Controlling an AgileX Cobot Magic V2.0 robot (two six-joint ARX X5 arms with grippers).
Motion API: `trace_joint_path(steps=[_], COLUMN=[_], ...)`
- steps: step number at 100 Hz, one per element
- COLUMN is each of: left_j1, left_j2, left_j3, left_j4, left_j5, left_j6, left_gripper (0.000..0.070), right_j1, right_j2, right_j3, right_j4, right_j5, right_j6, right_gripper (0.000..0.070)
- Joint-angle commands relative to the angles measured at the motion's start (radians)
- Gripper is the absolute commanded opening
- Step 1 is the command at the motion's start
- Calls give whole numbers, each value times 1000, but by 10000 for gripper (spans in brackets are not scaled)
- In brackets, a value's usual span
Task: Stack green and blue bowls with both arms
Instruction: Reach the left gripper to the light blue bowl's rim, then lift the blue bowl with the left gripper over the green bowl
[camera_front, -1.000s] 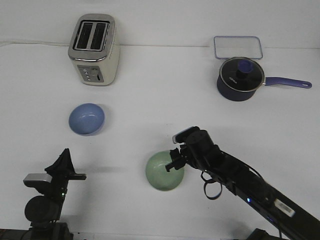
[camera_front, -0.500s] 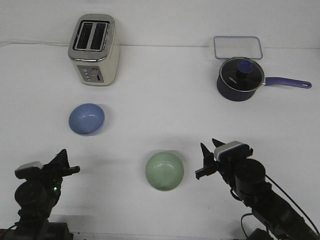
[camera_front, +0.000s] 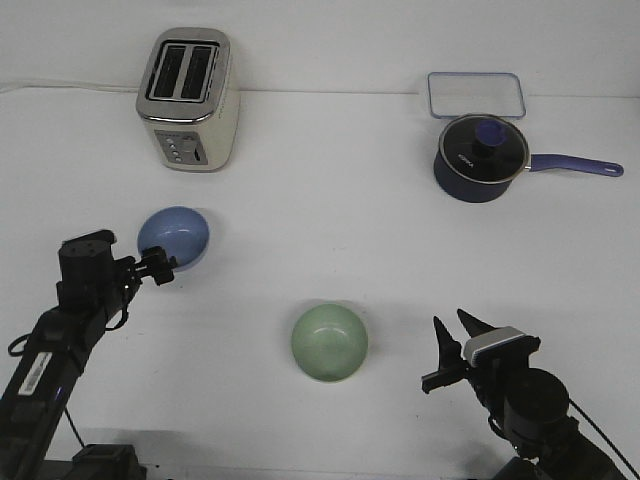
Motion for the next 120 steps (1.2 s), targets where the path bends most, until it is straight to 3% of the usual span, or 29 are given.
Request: trace_joint_path(steps=[1,52,57,66,83,103,120], left_j1=[11,89,89,88,88,50,-50], left_j2=[61,360,370,374,355,272,159], left_j3=[27,54,54,54,59,99,145], left_j4=[2,152,160,170,189,169,100], left_j5=[2,68,68,71,92,200,283], left_j6=[6,-8,-8,-3,7,48,61], left_gripper=[463,442,339,0,13,12,13], right_j1=[7,7,7,7,7,7,7], right_j2=[-1,-1,-1,-1,-1,0,0], right_j3=[5,5,5,5,5,5,5], right_j4=[3,-19,-19,-19,-18,-16,-15], right_j5=[5,4,4,4,4,4,4], right_j6=[-3,-5,-5,-5,-5,-4,-2], right_gripper=[268,268,268,268,268,268,268])
